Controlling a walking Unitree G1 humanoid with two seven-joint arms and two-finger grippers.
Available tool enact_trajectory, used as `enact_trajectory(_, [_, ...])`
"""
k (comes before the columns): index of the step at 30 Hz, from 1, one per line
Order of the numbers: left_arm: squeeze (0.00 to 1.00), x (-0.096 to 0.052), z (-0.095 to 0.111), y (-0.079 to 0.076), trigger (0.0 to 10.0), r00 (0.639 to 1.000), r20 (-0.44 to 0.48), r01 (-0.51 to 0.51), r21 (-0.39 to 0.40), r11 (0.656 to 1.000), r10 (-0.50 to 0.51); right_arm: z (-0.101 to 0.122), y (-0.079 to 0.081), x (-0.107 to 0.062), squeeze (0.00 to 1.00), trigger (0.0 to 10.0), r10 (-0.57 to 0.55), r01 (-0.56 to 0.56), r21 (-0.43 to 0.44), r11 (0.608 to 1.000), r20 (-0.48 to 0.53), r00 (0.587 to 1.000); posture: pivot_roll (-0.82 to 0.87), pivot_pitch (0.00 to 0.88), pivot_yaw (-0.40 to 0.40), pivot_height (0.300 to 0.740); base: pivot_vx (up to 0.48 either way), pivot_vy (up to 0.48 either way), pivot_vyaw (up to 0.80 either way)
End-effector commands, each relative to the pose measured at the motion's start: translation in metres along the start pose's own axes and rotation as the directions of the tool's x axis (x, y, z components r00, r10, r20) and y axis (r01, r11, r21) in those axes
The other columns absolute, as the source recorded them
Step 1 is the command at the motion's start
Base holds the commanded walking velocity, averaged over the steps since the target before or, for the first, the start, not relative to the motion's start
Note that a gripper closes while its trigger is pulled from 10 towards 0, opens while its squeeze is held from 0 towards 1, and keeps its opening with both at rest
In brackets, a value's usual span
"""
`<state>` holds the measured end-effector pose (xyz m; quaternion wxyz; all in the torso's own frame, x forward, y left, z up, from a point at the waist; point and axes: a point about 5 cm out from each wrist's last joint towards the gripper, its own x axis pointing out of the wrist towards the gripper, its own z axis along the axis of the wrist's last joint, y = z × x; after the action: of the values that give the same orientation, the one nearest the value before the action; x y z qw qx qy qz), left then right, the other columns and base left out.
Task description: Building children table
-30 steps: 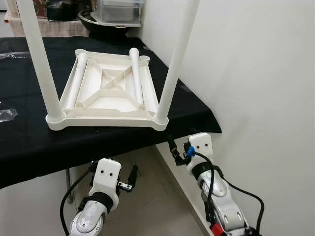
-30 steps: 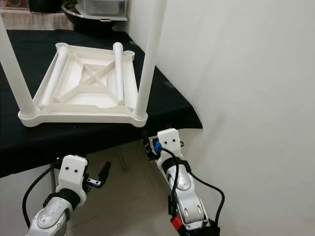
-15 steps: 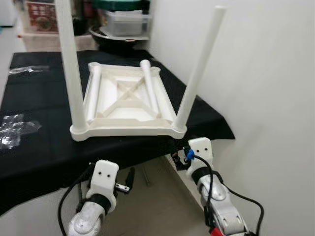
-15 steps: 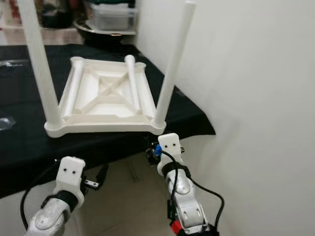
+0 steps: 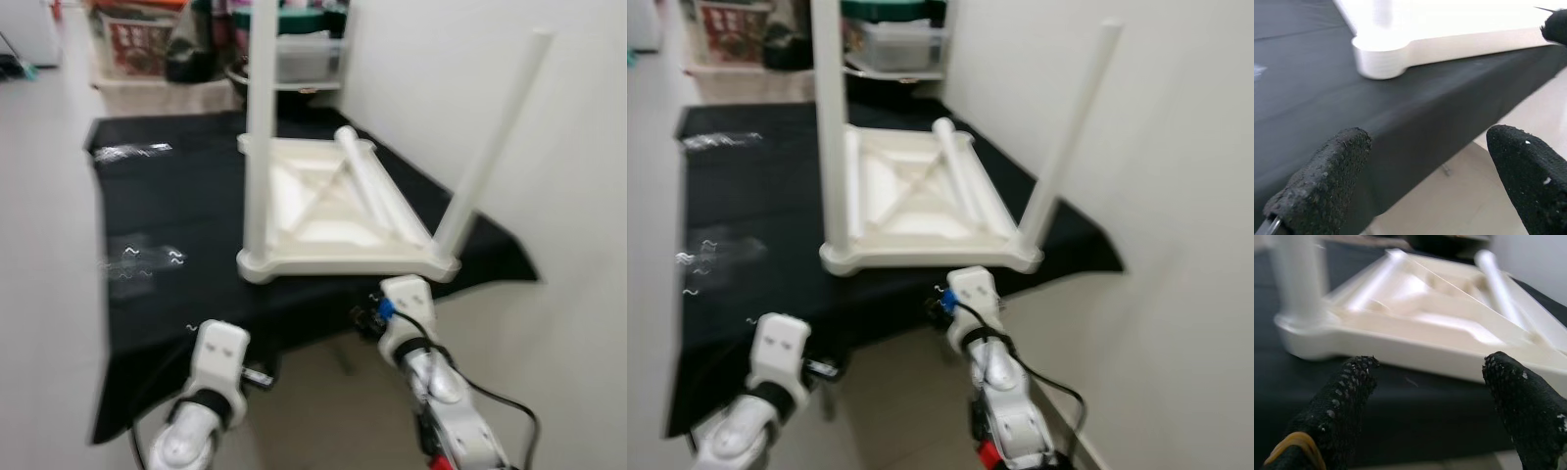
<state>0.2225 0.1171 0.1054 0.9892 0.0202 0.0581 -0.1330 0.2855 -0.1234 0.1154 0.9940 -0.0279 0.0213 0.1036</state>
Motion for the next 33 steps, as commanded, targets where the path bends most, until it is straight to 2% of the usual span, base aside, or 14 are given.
enact_trajectory(1, [0.0,-0.001,0.0,0.0,10.0,1.0,0.0,0.0,-0.001,1.0,0.0,0.012,0.004,0.003,0.0,10.0,0.031,-0.032,0.026,0.999,0.042,0.999,0.11,0.063,-0.151,0.74,0.0,0.0,0.0])
enact_trajectory(4, [0.0,-0.001,0.001,-0.001,10.0,1.0,0.001,0.0,-0.002,1.0,0.0,0.022,0.009,0.008,0.0,10.0,0.078,-0.082,0.061,0.995,0.067,0.995,0.11,0.065,-0.151,0.74,0.0,0.0,0.0])
enact_trajectory(5, [0.0,-0.002,0.0,-0.001,10.0,1.0,-0.002,0.002,-0.002,1.0,-0.002,0.036,0.017,0.012,0.0,10.0,0.179,-0.19,0.11,0.976,0.097,0.979,0.11,0.069,-0.153,0.74,0.0,0.0,0.0])
enact_trajectory(6, [0.0,-0.002,0.0,-0.001,10.0,1.0,-0.002,0.002,-0.002,1.0,-0.002,0.036,0.017,0.012,0.0,10.0,0.179,-0.19,0.11,0.976,0.097,0.979,0.11,0.069,-0.153,0.74,0.0,0.0,0.0])
enact_trajectory(7, [0.0,-0.002,0.001,-0.002,10.0,1.0,-0.003,0.002,0.002,1.0,-0.002,0.047,0.023,0.015,0.0,10.0,0.28,-0.296,0.134,0.946,0.13,0.951,0.11,0.073,-0.155,0.74,0.0,0.0,0.0])
enact_trajectory(9, [0.0,-0.002,0.001,-0.003,10.0,1.0,-0.004,0.002,0.008,1.0,-0.002,0.051,0.025,0.016,0.0,10.0,0.324,-0.342,0.131,0.931,0.143,0.935,0.11,0.073,-0.155,0.74,0.0,0.0,0.0])
enact_trajectory(13, [0.0,-0.002,0.001,-0.003,10.0,1.0,-0.009,-0.002,0.015,1.0,0.002,0.052,0.025,0.017,0.0,10.0,0.335,-0.355,0.134,0.925,0.145,0.931,0.11,0.073,-0.155,0.74,0.0,0.0,0.0])
enact_trajectory(14, [0.0,-0.003,0.001,-0.004,10.0,1.0,-0.008,0.002,0.041,0.999,-0.002,0.054,0.022,0.021,0.0,10.0,0.326,-0.344,0.124,0.931,0.143,0.934,0.11,0.081,-0.161,0.74,0.0,-0.431,0.0])
enact_trajectory(17, [0.0,-0.004,0.002,-0.005,10.0,1.0,-0.007,0.004,0.053,0.999,-0.004,0.055,0.022,0.024,0.0,10.0,0.33,-0.346,0.108,0.932,0.14,0.934,0.11,0.084,-0.161,0.74,0.162,-0.419,0.0])
enact_trajectory(22, [0.0,-0.005,0.002,-0.004,10.0,1.0,-0.007,0.0,0.037,0.999,0.0,0.053,0.021,0.025,0.0,10.0,0.33,-0.342,0.093,0.935,0.12,0.936,0.11,0.085,-0.161,0.74,0.285,-0.382,0.0])
enact_trajectory(23, [0.0,-0.005,0.002,-0.004,10.0,1.0,-0.014,-0.005,0.02,1.0,0.005,0.047,0.02,0.025,0.0,10.0,0.321,-0.328,0.078,0.941,0.088,0.943,0.11,0.088,-0.16,0.74,0.0,0.0,0.0])
enact_trajectory(26, [0.0,-0.005,0.001,-0.003,10.0,1.0,-0.019,-0.012,0.006,1.0,0.012,0.043,0.02,0.024,0.0,10.0,0.317,-0.323,0.086,0.942,0.076,0.945,0.11,0.085,-0.16,0.74,0.0,0.0,0.0])
enact_trajectory(29, [0.0,-0.005,0.001,-0.003,10.0,1.0,-0.021,-0.018,0.005,1.0,0.018,0.042,0.02,0.023,0.0,10.0,0.321,-0.33,0.124,0.936,0.085,0.943,0.11,0.088,-0.162,0.74,0.0,0.0,0.0])
enact_trajectory(33, [0.0,-0.005,0.001,-0.002,10.0,1.0,-0.019,-0.02,0.002,1.0,0.02,0.043,0.017,0.024,0.0,10.0,0.299,-0.31,0.114,0.944,0.098,0.949,0.11,0.089,-0.161,0.74,0.0,0.0,0.0])
